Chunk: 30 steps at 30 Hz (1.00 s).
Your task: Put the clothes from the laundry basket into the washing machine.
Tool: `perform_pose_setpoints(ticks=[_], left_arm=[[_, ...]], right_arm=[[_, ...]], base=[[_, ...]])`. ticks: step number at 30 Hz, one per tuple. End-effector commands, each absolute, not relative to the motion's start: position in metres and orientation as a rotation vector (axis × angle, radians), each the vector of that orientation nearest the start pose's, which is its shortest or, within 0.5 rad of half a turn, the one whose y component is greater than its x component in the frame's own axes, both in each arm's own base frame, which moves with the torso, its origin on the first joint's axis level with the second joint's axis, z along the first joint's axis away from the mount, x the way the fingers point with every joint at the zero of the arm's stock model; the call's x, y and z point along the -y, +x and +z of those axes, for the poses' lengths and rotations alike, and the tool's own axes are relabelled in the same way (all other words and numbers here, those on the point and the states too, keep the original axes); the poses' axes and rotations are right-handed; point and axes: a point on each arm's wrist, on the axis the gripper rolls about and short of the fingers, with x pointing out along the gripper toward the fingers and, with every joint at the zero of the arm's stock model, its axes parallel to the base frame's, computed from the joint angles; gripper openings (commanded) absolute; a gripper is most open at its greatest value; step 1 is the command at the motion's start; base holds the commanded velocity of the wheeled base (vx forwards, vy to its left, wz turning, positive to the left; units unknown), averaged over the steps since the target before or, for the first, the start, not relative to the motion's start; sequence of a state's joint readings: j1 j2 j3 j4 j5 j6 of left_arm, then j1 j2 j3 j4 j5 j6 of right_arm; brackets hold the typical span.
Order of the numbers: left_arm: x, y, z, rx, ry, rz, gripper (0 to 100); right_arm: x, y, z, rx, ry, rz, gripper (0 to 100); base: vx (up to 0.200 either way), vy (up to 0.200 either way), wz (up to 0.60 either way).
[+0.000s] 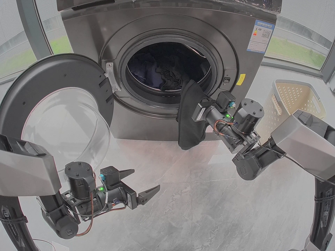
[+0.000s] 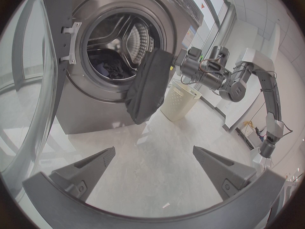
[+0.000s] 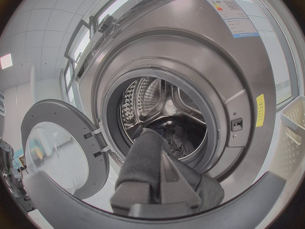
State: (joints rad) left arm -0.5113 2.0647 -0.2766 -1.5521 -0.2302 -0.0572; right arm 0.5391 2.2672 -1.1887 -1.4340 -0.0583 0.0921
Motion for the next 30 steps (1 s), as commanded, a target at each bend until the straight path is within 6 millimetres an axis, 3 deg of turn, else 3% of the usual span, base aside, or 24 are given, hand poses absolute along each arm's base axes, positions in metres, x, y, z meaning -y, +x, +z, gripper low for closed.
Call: perform_pose_setpoints(ticks=[1, 14, 25, 30], left_arm=[[0.140, 0.238, 0.046, -0.294, -0.015, -0.731, 100], [0.174, 0.268, 0.073, -0.107, -0.076, -0.729, 100], [0.200, 0.314, 0.063, -0.024, -0.110, -0.724, 100], [0.206, 0.325, 0.062, 0.006, -0.116, -0.723, 100]], right_arm=[[-0.224, 0.376, 0.148, 0.324, 0.196, 0.492, 0], [-0.249, 0.358, 0.145, 0.301, 0.211, 0.562, 0], [-0.274, 0.335, 0.151, 0.304, 0.241, 0.591, 0], [-0.280, 0.324, 0.153, 0.294, 0.247, 0.616, 0]], base=[[0.000, 0.000, 0.00], [0.000, 0.000, 0.00], [0.000, 0.000, 0.00], [0.000, 0.000, 0.00]])
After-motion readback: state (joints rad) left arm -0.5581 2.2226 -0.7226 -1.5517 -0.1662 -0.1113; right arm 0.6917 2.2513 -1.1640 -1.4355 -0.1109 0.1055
